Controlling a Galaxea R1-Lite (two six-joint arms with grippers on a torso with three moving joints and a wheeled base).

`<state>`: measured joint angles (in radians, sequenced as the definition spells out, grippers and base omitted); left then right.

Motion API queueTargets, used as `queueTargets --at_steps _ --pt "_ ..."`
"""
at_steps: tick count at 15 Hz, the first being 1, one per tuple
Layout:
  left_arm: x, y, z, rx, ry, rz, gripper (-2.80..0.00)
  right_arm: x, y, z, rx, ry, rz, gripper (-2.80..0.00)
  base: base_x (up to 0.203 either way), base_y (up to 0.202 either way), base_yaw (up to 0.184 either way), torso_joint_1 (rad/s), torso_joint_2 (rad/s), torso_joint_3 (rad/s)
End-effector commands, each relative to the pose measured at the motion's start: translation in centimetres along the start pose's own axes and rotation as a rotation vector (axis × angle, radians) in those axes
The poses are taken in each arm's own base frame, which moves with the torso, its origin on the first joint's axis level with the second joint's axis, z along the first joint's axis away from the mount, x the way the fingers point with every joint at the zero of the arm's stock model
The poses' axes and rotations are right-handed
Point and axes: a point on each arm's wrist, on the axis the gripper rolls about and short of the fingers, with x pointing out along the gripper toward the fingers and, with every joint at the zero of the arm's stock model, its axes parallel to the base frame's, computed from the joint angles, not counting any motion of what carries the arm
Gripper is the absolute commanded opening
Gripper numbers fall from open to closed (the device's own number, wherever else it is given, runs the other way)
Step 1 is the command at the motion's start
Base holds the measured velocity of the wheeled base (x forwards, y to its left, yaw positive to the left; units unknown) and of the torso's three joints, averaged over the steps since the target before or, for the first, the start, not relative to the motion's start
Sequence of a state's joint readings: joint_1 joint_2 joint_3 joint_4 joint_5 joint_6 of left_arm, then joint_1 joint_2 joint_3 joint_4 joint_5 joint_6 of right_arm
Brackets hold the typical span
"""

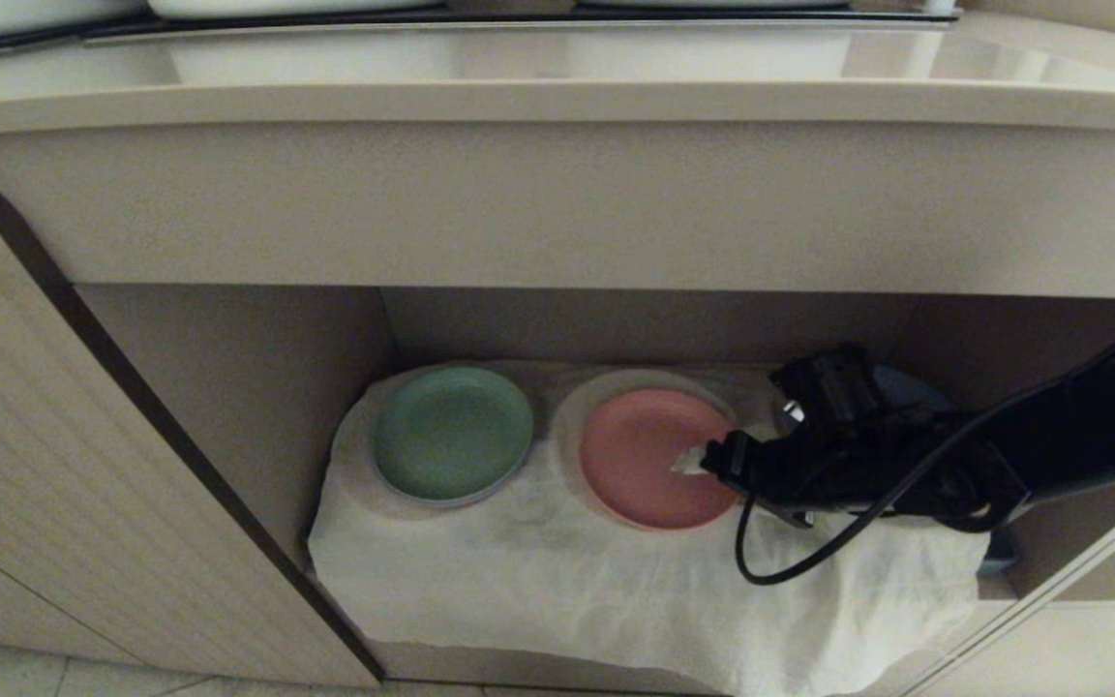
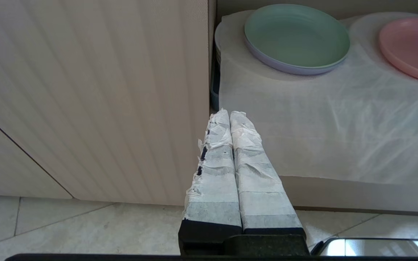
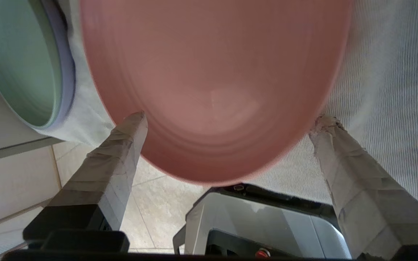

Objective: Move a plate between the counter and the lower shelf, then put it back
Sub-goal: Pick up the plate in the cupboard

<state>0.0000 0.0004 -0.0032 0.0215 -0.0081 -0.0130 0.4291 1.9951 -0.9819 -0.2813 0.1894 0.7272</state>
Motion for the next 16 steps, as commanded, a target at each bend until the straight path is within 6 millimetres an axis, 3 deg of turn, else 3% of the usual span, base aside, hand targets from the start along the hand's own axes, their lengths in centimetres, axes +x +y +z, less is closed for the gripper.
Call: queueTargets --at_steps 1,16 --pt "0.00 0.00 0.00 -0.001 0.000 0.000 -2.80 0.37 0.02 0.11 0.002 -0.002 0.001 0.00 0.000 0.000 0.000 0.000 0.00 0.000" --pt "0.00 0.00 0.00 -0.001 0.000 0.000 -2.80 0.92 -0.48 -0.23 0.047 -0.030 -0.061 0.00 0.000 0.000 0.000 0.000 0.00 0.000"
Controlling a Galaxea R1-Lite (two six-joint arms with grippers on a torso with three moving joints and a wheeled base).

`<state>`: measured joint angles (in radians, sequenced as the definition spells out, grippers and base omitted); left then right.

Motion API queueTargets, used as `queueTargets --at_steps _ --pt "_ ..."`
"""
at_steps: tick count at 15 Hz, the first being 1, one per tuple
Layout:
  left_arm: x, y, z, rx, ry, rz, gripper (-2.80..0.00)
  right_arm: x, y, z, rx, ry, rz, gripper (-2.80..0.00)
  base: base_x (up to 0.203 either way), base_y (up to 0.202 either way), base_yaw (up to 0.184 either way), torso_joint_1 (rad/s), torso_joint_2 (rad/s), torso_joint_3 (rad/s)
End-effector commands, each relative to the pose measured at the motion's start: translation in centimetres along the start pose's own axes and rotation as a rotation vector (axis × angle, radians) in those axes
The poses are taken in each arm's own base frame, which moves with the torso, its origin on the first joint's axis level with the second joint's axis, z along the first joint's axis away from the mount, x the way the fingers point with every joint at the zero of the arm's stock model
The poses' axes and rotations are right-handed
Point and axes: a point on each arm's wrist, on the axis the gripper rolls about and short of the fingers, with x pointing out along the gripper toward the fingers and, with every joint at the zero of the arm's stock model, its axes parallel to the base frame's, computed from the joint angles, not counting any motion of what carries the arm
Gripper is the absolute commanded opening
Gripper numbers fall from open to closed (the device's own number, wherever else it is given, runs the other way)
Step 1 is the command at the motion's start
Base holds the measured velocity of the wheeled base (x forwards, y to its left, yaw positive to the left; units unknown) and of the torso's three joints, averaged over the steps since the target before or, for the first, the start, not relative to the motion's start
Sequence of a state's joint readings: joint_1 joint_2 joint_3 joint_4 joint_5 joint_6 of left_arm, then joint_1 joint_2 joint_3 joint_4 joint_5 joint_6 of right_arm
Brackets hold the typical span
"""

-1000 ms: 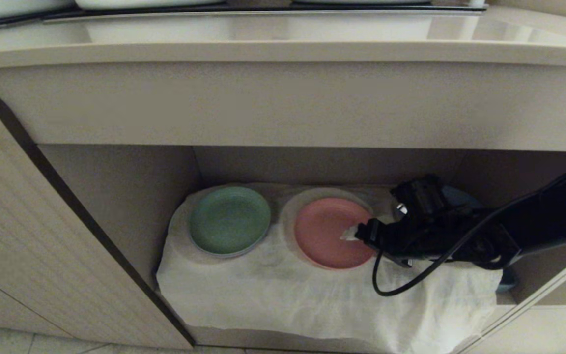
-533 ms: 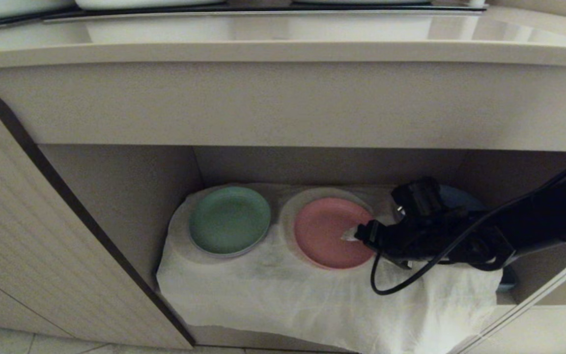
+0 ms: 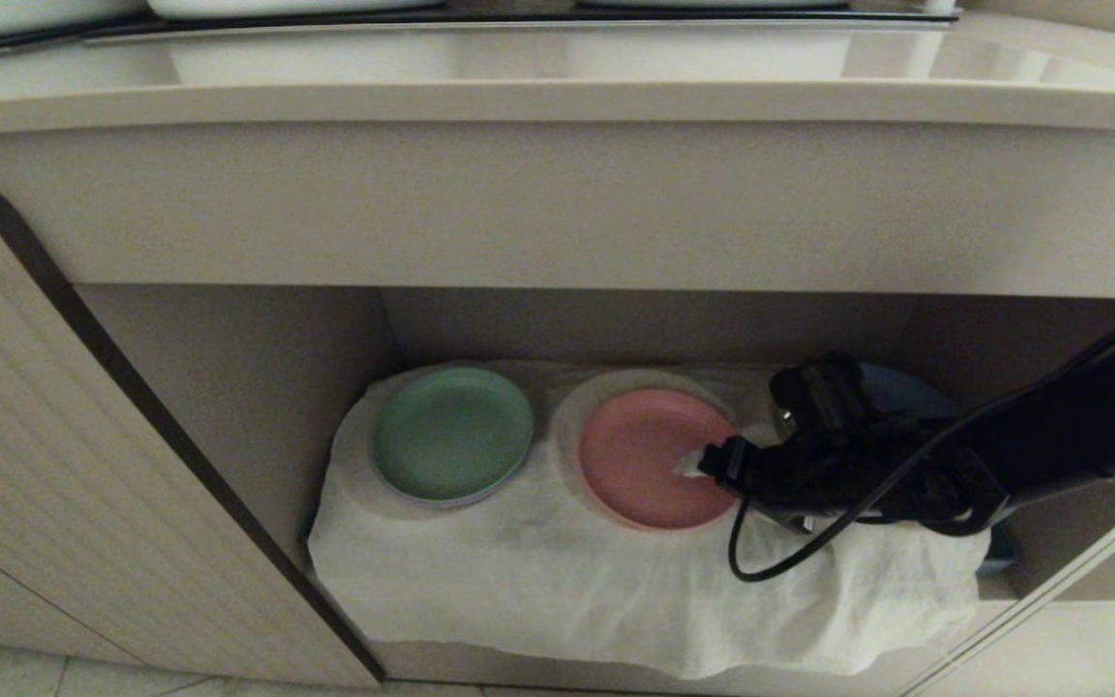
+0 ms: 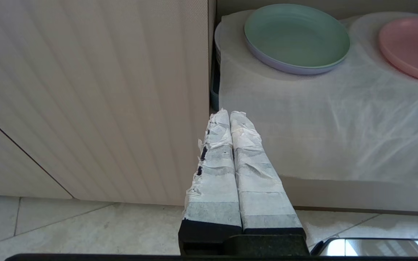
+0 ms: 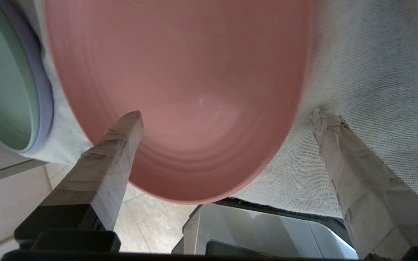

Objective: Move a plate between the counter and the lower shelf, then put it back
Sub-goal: Pick up the plate in the cupboard

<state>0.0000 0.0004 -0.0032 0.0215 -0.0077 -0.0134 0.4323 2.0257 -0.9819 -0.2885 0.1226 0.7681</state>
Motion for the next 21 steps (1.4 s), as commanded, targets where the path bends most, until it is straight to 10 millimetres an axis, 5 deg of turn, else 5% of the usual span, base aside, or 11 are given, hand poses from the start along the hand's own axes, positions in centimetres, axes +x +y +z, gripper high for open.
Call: queueTargets --at_steps 1,21 --pt "0.0 0.0 0.0 0.000 0.000 0.000 -2.80 0.0 0.1 0.0 0.005 -0.004 0.004 0.00 0.000 0.000 0.000 0.000 0.00 0.000" --pt "0.0 0.0 0.0 0.000 0.000 0.000 -2.80 0.2 1.1 1.0 -0.001 -0.028 0.031 0.00 0.000 0.000 0.000 0.000 0.00 0.000"
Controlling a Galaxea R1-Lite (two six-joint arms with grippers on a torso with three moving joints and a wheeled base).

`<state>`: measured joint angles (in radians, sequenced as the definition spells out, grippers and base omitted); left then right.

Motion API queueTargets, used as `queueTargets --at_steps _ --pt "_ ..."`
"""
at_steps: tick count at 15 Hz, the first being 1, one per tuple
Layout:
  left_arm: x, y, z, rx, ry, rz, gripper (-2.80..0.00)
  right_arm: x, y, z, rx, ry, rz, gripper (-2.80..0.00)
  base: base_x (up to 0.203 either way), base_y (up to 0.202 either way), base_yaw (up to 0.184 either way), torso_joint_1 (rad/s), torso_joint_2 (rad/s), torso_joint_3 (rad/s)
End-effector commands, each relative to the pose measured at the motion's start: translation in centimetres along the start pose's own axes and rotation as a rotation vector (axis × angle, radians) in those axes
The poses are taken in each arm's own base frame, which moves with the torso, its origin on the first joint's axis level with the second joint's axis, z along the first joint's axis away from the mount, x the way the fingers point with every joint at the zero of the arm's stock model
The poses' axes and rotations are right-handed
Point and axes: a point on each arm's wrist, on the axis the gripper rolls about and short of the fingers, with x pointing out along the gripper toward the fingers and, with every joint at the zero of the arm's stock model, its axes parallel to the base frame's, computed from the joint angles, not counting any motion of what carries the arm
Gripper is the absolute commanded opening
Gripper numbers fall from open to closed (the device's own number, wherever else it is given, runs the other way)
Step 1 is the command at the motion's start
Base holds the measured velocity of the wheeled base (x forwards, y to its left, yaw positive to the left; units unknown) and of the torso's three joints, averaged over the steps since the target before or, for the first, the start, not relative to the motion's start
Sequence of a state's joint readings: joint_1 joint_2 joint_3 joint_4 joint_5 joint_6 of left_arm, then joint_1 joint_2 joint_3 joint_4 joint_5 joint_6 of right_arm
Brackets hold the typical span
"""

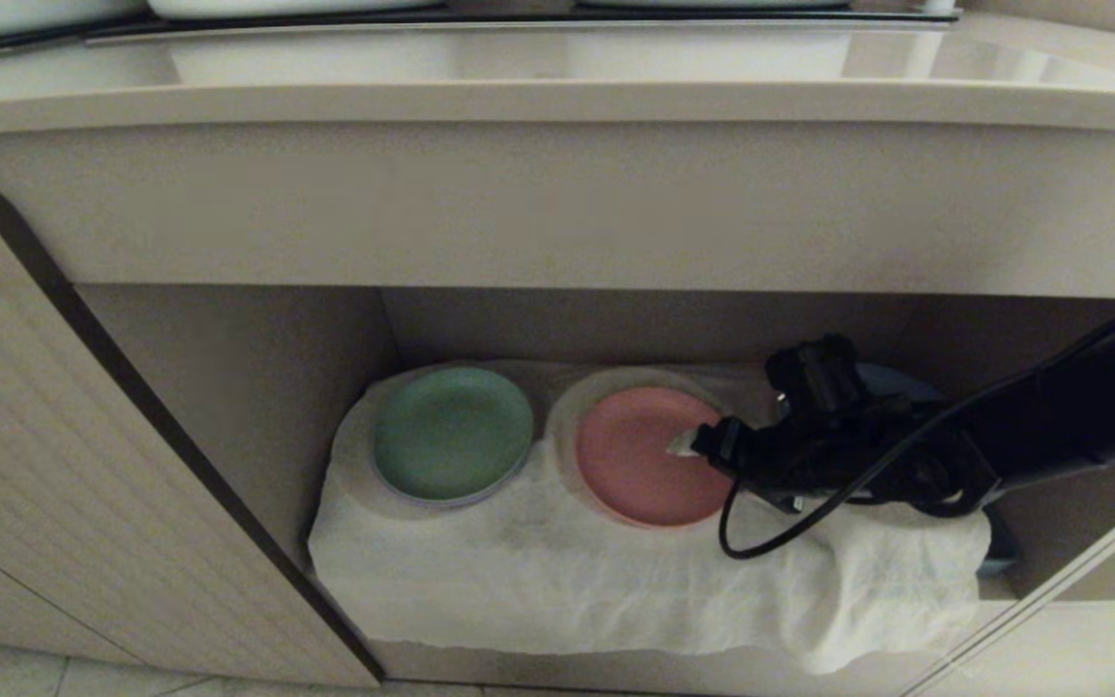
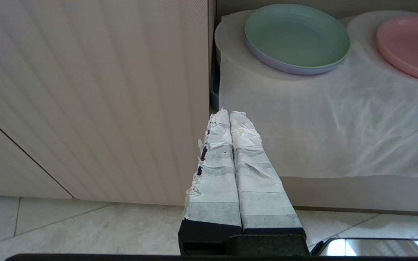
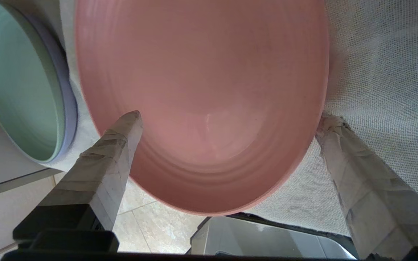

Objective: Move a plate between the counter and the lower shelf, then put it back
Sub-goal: Pick up the plate in the cupboard

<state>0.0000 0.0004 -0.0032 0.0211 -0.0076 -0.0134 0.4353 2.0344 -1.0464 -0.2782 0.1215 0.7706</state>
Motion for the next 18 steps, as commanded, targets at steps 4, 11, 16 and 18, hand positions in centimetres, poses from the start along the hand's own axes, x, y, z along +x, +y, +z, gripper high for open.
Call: queueTargets --at_steps 4,11,16,18 --pt "0.0 0.0 0.0 0.000 0.000 0.000 -2.80 0.0 -0.2 -0.2 -0.004 0.010 -0.010 0.00 0.000 0.000 0.000 0.000 0.00 0.000" --pt "0.0 0.0 0.0 0.000 0.000 0.000 -2.80 0.3 -0.5 -0.6 -0.063 0.032 -0.029 0.00 0.000 0.000 0.000 0.000 0.00 0.000" --pt "0.0 0.0 0.0 0.000 0.000 0.000 -2.80 0.5 -0.4 -1.4 -0.079 0.051 -0.046 0.00 0.000 0.000 0.000 0.000 0.00 0.000" --pt "0.0 0.0 0.0 0.000 0.000 0.000 -2.80 0.5 -0.5 -2.0 -0.083 0.076 -0.070 0.00 0.000 0.000 0.000 0.000 0.00 0.000"
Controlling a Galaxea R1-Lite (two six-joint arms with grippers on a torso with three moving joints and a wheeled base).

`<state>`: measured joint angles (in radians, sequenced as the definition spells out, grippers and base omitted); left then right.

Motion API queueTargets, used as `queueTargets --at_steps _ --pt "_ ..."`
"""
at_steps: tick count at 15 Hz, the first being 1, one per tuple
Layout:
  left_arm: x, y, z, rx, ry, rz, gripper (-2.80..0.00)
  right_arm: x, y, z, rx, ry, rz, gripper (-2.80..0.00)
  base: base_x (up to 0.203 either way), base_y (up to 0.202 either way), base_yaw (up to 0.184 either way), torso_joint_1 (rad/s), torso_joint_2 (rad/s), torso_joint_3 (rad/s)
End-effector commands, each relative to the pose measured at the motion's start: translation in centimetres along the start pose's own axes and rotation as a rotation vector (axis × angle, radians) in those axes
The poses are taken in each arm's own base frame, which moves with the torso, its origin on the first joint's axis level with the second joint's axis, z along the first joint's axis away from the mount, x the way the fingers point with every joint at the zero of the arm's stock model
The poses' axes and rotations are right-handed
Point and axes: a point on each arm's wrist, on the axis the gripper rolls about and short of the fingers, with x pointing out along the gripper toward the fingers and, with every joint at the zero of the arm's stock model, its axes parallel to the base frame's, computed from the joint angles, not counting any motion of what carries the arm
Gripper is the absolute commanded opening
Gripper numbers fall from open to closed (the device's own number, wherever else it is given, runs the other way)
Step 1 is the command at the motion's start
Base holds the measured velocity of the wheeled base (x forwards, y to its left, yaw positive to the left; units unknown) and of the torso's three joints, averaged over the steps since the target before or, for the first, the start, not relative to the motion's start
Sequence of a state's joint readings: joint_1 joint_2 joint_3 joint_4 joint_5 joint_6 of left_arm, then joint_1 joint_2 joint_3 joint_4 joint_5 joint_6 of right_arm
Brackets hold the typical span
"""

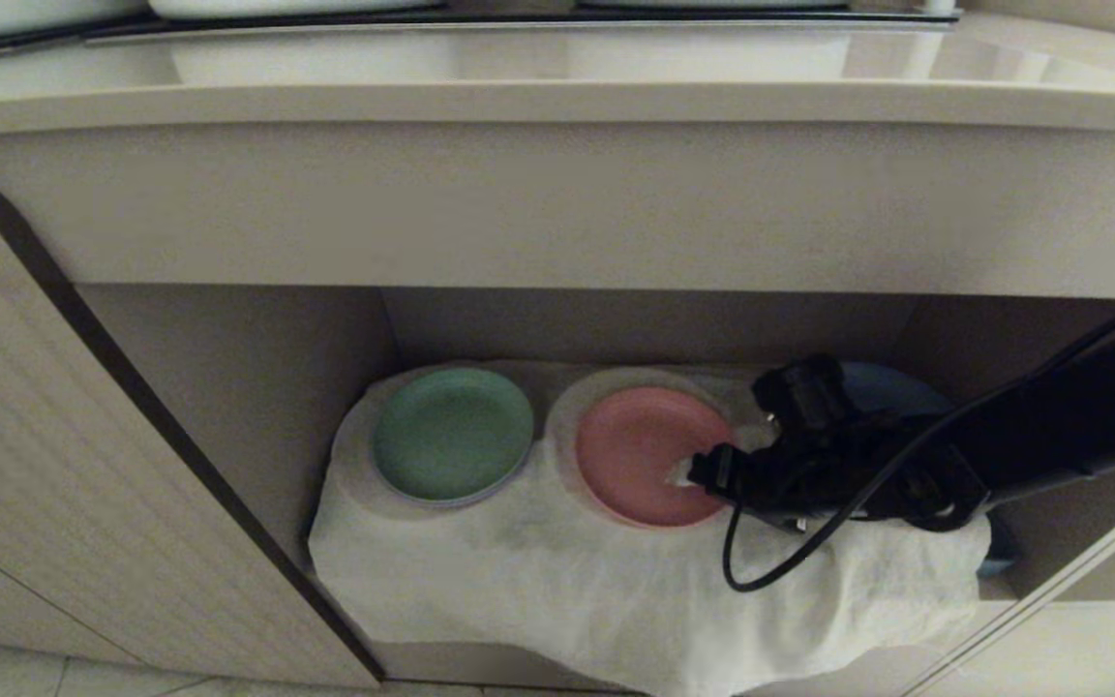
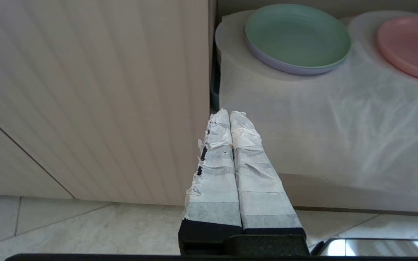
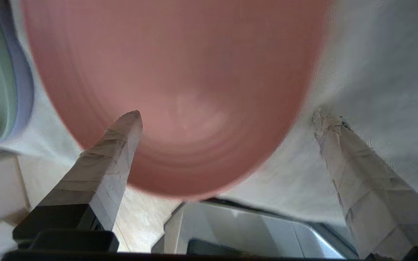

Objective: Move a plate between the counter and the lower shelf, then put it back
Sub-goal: Pick up the plate in the cupboard

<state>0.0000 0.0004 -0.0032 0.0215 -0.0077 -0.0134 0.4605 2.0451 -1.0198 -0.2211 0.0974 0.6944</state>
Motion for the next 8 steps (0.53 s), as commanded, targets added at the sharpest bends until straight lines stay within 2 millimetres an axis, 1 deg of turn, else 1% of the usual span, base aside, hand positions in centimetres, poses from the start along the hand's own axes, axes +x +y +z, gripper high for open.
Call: queueTargets --at_steps 1,8 --pt "0.00 0.00 0.00 0.000 0.000 0.000 -2.80 0.06 0.13 -0.42 -0.002 0.023 -0.013 0.00 0.000 0.000 0.000 0.000 0.00 0.000" --pt "0.00 0.00 0.00 0.000 0.000 0.000 -2.80 -0.38 0.62 -0.45 -0.012 0.007 -0.012 0.00 0.000 0.000 0.000 0.000 0.00 0.000"
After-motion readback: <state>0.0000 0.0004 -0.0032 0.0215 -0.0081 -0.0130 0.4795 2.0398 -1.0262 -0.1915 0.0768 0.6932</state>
